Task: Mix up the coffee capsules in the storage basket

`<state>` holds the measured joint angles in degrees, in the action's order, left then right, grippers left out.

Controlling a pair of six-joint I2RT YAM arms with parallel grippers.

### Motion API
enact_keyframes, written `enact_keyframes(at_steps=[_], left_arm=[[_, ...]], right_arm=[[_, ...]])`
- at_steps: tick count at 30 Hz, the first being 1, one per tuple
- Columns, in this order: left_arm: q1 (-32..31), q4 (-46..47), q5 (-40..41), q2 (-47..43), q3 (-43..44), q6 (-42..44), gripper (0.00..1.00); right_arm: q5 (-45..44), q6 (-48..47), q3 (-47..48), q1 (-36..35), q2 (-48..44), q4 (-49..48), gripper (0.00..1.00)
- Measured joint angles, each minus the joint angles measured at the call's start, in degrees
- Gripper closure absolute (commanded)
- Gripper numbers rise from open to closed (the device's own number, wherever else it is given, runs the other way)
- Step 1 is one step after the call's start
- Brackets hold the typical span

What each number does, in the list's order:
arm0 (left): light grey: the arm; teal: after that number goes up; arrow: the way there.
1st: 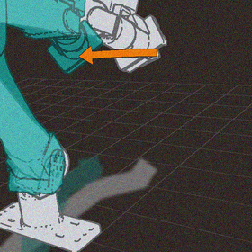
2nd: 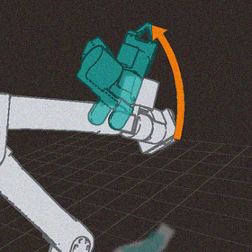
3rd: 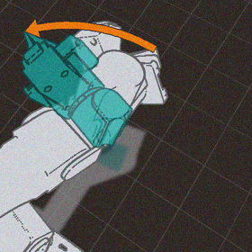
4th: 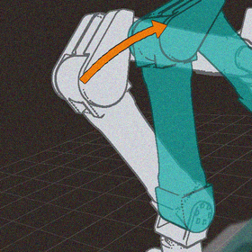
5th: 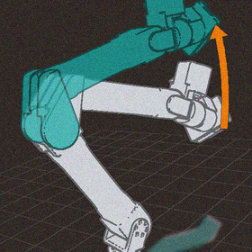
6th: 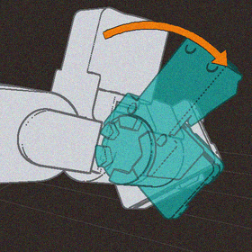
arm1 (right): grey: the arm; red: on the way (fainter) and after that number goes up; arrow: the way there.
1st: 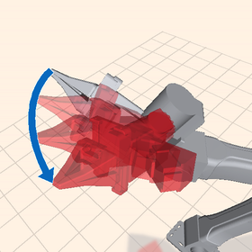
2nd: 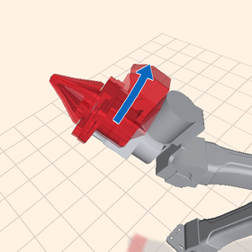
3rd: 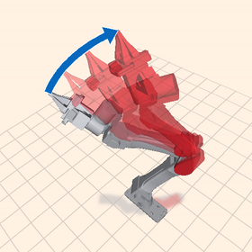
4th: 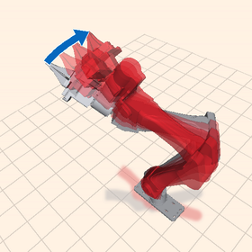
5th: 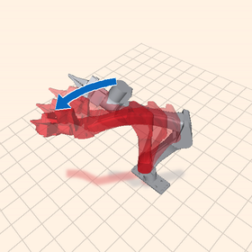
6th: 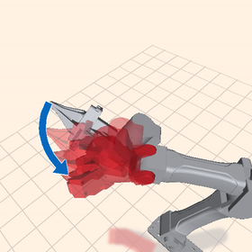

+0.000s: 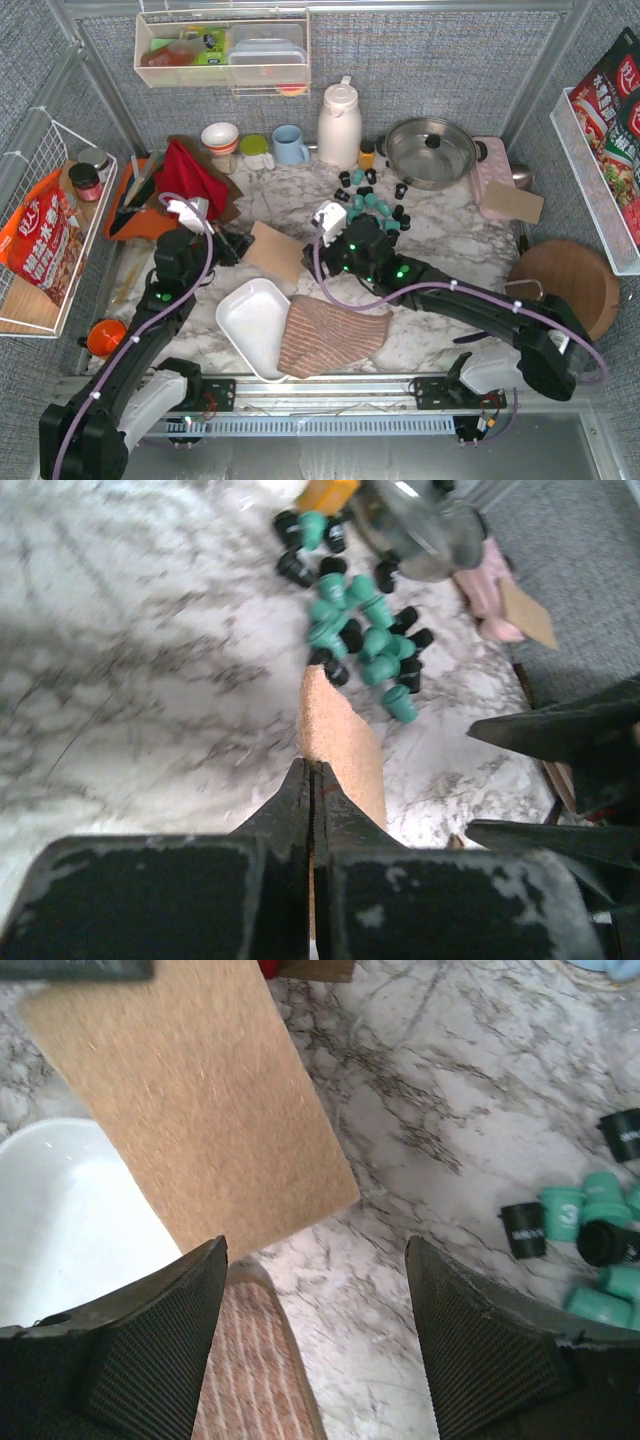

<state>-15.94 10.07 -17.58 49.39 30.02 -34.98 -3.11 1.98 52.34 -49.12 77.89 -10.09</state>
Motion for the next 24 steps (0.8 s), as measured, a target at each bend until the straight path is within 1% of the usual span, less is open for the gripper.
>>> enact_keyframes(at_steps=[3, 7, 11, 16, 19, 24], left_arm=[[-2.6, 3.48, -0.98, 1.2, 1.88, 2.36, 1.0], [-9.14, 7.78, -0.94, 3.06, 2.93, 8.83, 1.0], [-16.96, 11.39, -1.62, 3.93, 1.6, 19.89, 1.0], [-24.2, 17.2, -8.31, 2.05, -4.76, 36.09, 1.0], [-26.25, 19.63, -10.99, 1.25, -5.95, 40.94, 1.0], [-27.96, 22.29, -12.0, 0.11, -6.25, 44.87, 1.0]], right_arm=[[1.49, -1.9, -3.34, 1.88, -4.13, -0.33, 0.24], [4.96, -5.55, -8.24, 3.91, -9.44, -1.25, 0.25], [8.48, -7.76, -10.19, 6.19, -14.03, -1.46, 0.29], [14.45, -9.6, -12.63, 7.58, -18.53, -2.16, 0.35], [18.99, -11.06, -13.07, 7.82, -19.41, -2.16, 0.41], [26.58, -12.74, -12.87, 7.82, -18.86, -2.12, 0.48]])
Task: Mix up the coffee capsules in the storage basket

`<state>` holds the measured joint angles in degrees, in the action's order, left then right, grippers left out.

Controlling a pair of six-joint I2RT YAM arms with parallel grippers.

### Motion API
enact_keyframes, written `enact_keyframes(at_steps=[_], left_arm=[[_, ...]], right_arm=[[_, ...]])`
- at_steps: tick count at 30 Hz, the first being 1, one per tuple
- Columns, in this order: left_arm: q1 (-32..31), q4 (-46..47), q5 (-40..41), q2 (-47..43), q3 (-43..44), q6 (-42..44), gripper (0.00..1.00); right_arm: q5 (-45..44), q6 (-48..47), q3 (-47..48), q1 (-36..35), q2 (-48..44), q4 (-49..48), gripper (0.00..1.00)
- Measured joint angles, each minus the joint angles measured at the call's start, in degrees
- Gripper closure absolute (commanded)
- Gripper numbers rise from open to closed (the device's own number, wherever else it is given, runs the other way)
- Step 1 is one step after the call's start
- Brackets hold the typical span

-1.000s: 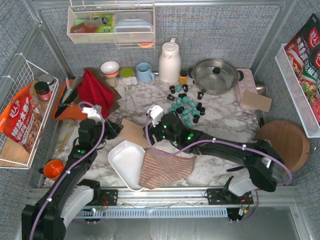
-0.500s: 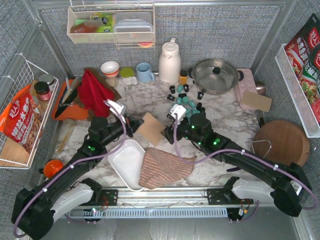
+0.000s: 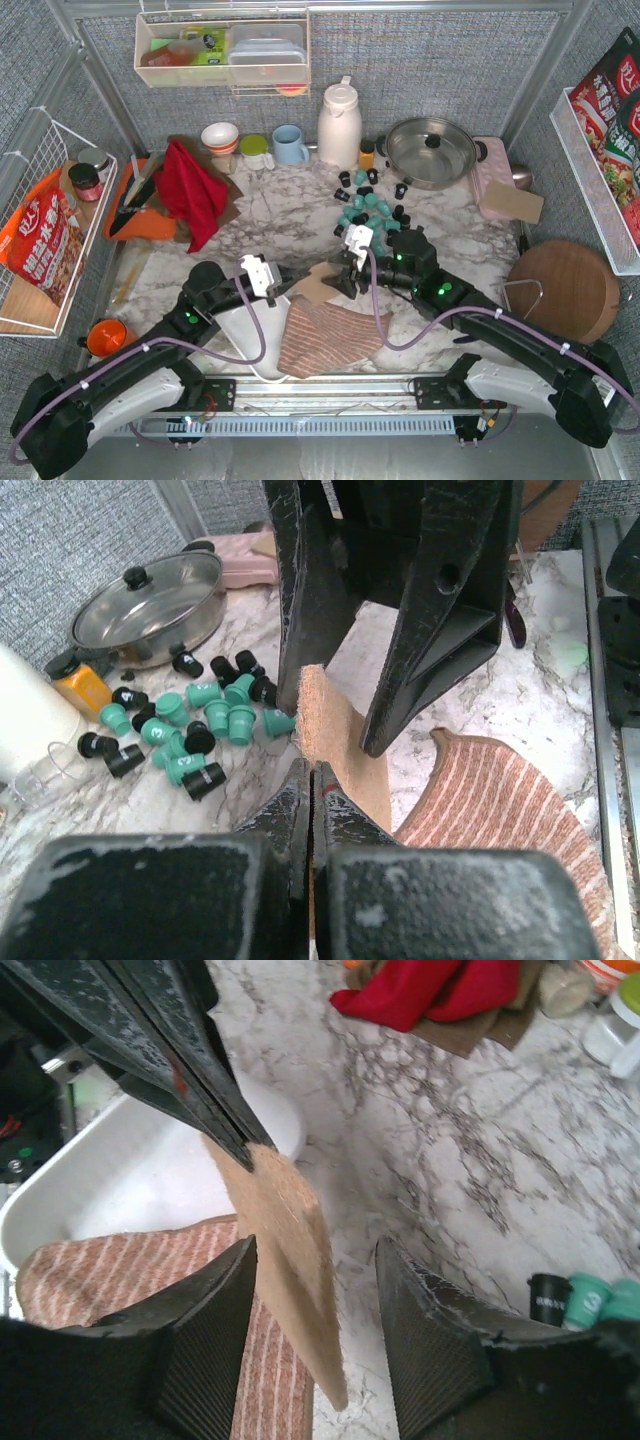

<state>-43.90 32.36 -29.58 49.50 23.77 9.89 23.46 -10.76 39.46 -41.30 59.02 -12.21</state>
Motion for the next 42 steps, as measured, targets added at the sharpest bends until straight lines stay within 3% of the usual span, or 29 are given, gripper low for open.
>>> enact_keyframes(at_steps=[3, 7, 9, 12, 13, 14, 18, 23, 26, 29, 35, 42], left_arm=[[-0.66, 0.33, -0.33, -0.52, -0.17, 0.85, 1.0], [-1.55, 0.96, -0.57, -0.7, -0.26, 1.7, 1.0], [-1.77, 1.01, 0.5, -0.74, -0.31, 1.84, 0.92], [-2.03, 1.03, 2.32, -0.79, -0.48, 1.07, 0.57], [-2.08, 1.38, 3.63, -0.79, -0.63, 0.5, 0.16], [-2.05, 1.77, 5.25, -0.81, -0.85, -0.26, 0.03], [-2.01, 1.73, 13.14, -0.72, -1.01, -4.79, 0.01], [-2.01, -2.99, 22.75, -0.5, 1.16, -10.49, 0.01], [-2.01, -7.48, 26.86, -0.52, 2.16, -14.69, 0.01], [-2.01, -12.72, 30.56, -0.52, 2.99, -19.21, 0.01], [-2.01, -23.06, 35.63, 1.44, 4.48, -27.63, 0.01], [-2.1, -29.97, 35.6, 3.89, 4.39, -33.88, 0.01]], right_arm=[[3.43, -0.9, 0.74, 0.0, 0.63, 0.26, 0.6], [5.7, -1.62, 1.66, 0.0, 1.11, 1.22, 1.0], [6.38, -1.92, 1.92, 0.0, 1.18, 2.14, 1.0], [5.81, -1.97, 1.92, 0.0, 1.18, 2.49, 1.0], [5.09, -1.99, 1.88, -0.02, 1.18, 2.54, 1.0], [3.96, -1.95, 1.68, 0.02, 1.09, 2.47, 1.0], [-6.25, -0.66, -0.98, 0.42, 0.11, 0.52, 1.0], [-36.26, 3.76, -7.02, 1.38, -1.53, -4.72, 1.0], [-53.75, 9.05, -11.13, 6.4, -2.27, -7.91, 1.0], [-63.25, 16.48, -14.51, 13.88, -3.82, -8.66, 1.0], [-64.98, 28.65, -19.78, 27.32, -4.26, -11.26, 1.0], [-59.32, 37.42, -20.98, 39.34, 1.9, -19.32, 0.99]])
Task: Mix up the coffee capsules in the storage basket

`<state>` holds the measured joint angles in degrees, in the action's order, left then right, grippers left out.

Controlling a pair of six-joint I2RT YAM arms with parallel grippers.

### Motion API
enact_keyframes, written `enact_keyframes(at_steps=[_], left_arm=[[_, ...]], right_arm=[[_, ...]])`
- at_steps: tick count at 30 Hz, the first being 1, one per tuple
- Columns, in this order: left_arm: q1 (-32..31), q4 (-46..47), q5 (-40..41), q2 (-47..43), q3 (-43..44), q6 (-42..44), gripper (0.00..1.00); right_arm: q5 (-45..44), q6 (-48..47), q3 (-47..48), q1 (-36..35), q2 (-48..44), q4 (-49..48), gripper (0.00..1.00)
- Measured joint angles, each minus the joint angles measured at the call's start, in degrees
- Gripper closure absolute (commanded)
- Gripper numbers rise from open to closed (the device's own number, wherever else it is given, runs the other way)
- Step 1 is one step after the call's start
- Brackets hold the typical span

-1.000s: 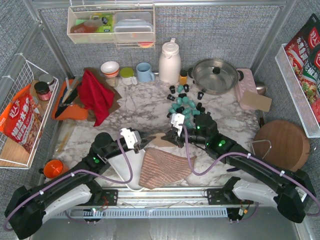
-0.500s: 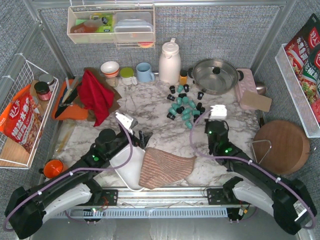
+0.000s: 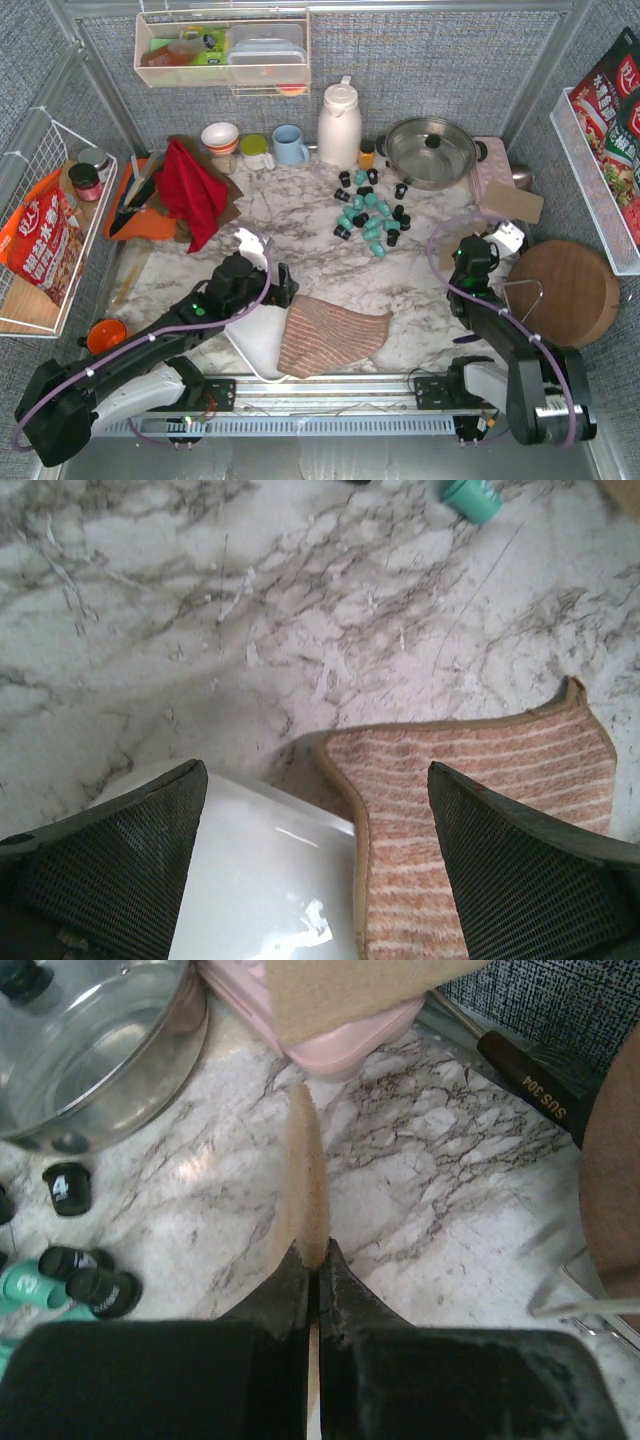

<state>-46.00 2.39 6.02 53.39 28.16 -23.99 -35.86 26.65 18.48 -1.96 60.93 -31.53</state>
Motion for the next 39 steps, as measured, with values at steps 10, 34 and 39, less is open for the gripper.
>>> enact_keyframes(at_steps=[10, 34, 39], left_arm=[[-3.23, -4.55, -0.68, 2.29, -0.52, -4.83, 0.06], [-10.25, -7.17, -5.57, 3.65, -2.45, -11.69, 0.36], [-11.58, -7.13, -5.75, 2.27, -3.65, -13.6, 0.42]], right_arm=[[-2.78, 1.31, 13.42, 2.84, 12.04, 3.45, 0.21], [-1.01, -16.79, 16.79, -17.97, -6.84, 21.59, 0.22], [0.85, -17.79, 16.81, -19.04, -7.1, 24.04, 0.23]])
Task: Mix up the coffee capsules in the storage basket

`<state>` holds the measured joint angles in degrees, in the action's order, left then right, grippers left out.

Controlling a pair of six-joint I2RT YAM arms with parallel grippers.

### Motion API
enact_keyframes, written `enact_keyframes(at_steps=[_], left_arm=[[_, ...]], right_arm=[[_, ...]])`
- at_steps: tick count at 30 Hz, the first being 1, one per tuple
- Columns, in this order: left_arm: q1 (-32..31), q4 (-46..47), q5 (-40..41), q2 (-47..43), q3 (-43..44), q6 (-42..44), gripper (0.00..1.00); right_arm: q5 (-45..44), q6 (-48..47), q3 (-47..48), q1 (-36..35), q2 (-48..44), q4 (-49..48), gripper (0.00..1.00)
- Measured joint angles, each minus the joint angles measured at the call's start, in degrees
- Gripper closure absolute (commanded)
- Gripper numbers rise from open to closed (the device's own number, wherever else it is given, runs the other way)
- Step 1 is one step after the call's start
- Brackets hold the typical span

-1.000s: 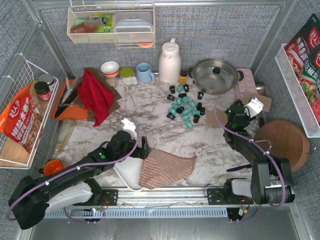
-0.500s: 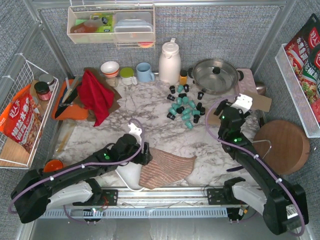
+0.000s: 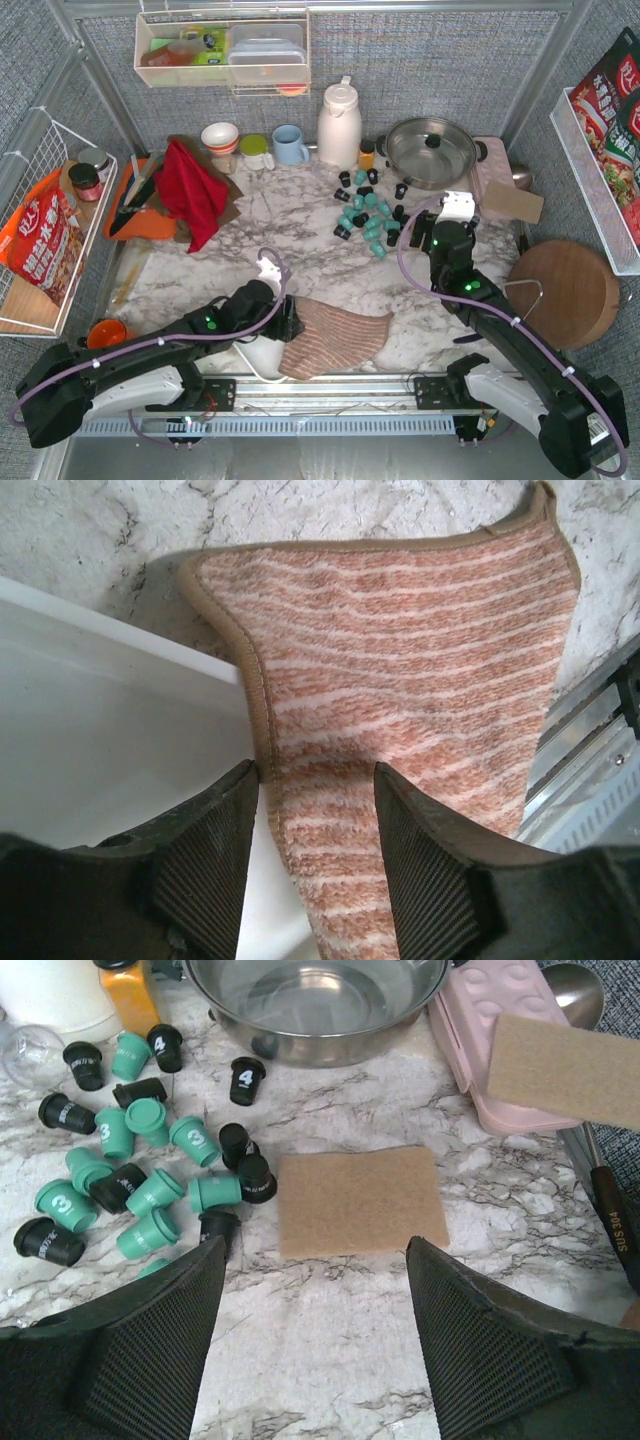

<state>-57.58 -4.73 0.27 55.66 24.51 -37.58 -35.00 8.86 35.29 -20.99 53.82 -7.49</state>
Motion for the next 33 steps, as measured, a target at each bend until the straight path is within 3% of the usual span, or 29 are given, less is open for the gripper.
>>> enact_keyframes(at_steps=[4, 6, 15, 25, 33], left_arm=[[-0.79, 0.31, 0.22, 0.33, -0.68, -0.61, 0.44], [-1.16, 0.42, 0.61, 1.05, -0.85, -1.05, 0.5], [-1.86, 0.48, 2.34, 1.09, -0.68, -1.29, 1.0], [-2.19, -0.35, 0.11, -5.03, 5.22, 3.21, 1.0], [-2.27, -0.09, 3.1, -1.38, 14.1, 11.78, 1.0]], right_arm=[[1.01, -0.44, 0.26, -0.37, -0.13, 1.11, 0.23], [1.6, -0.61, 0.46, -0.5, -0.28, 1.42, 0.23], [3.17, -1.18, 0.83, -0.72, -1.97, 3.52, 0.24], [7.39, -2.1, 2.62, -1.49, -3.87, 5.97, 0.24], [26.05, -4.79, 3.91, -5.7, -3.02, 6.08, 0.25]])
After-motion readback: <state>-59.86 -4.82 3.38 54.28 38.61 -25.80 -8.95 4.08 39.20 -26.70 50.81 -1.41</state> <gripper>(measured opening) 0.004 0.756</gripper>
